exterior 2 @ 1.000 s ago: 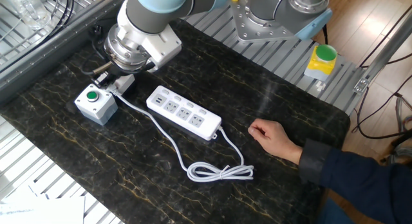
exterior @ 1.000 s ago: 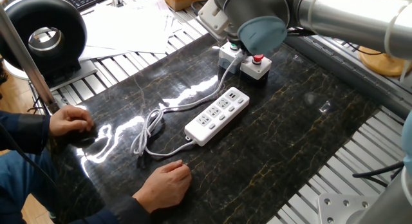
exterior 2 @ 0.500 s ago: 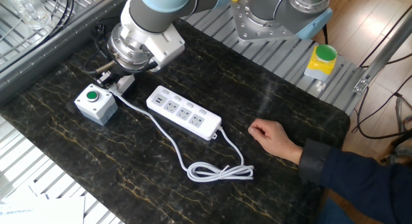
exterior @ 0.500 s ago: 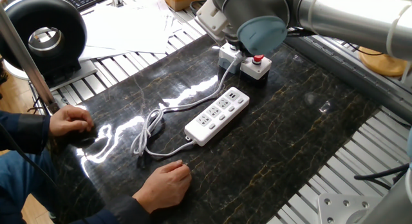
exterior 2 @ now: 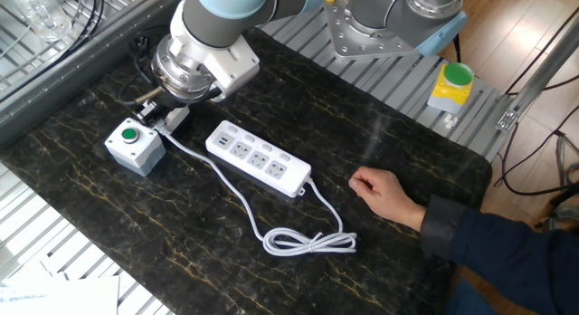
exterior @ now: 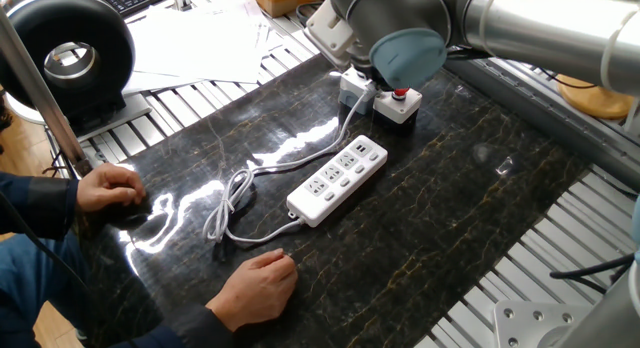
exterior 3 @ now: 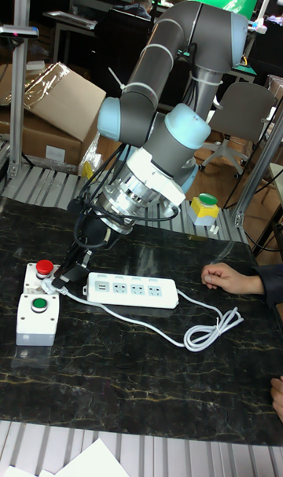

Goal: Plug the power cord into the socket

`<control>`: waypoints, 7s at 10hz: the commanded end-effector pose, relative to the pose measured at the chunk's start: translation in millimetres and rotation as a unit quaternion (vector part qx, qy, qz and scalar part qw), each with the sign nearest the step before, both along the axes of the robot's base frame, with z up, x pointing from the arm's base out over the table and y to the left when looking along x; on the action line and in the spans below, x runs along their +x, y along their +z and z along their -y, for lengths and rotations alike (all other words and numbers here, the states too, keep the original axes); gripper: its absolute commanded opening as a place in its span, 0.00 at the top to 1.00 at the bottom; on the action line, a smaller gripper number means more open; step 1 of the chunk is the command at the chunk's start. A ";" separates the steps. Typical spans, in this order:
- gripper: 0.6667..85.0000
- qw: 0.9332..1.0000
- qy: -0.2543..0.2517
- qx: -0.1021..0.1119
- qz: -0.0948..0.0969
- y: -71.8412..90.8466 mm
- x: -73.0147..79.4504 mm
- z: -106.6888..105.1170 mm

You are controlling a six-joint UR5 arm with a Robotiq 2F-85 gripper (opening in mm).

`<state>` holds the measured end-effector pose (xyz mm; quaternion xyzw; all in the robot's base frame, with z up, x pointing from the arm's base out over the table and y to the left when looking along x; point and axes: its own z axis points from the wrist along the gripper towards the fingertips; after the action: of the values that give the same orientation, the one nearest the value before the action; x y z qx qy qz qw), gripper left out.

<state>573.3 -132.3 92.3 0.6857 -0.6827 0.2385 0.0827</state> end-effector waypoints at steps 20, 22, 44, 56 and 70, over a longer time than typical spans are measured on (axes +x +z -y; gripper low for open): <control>0.99 0.999 -0.007 0.029 0.023 -6.7 5.1 1.0; 0.99 0.999 -0.013 0.048 0.013 4.1 3.2 0.0; 0.99 0.795 -0.514 0.314 0.076 33.4 32.6 -145.6; 0.99 0.707 -0.640 0.294 0.063 7.3 18.9 -141.6; 0.99 0.661 -0.675 0.319 0.072 -10.9 10.6 -183.6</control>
<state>583.6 46.4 82.6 0.0083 -0.9971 -0.0586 -0.0480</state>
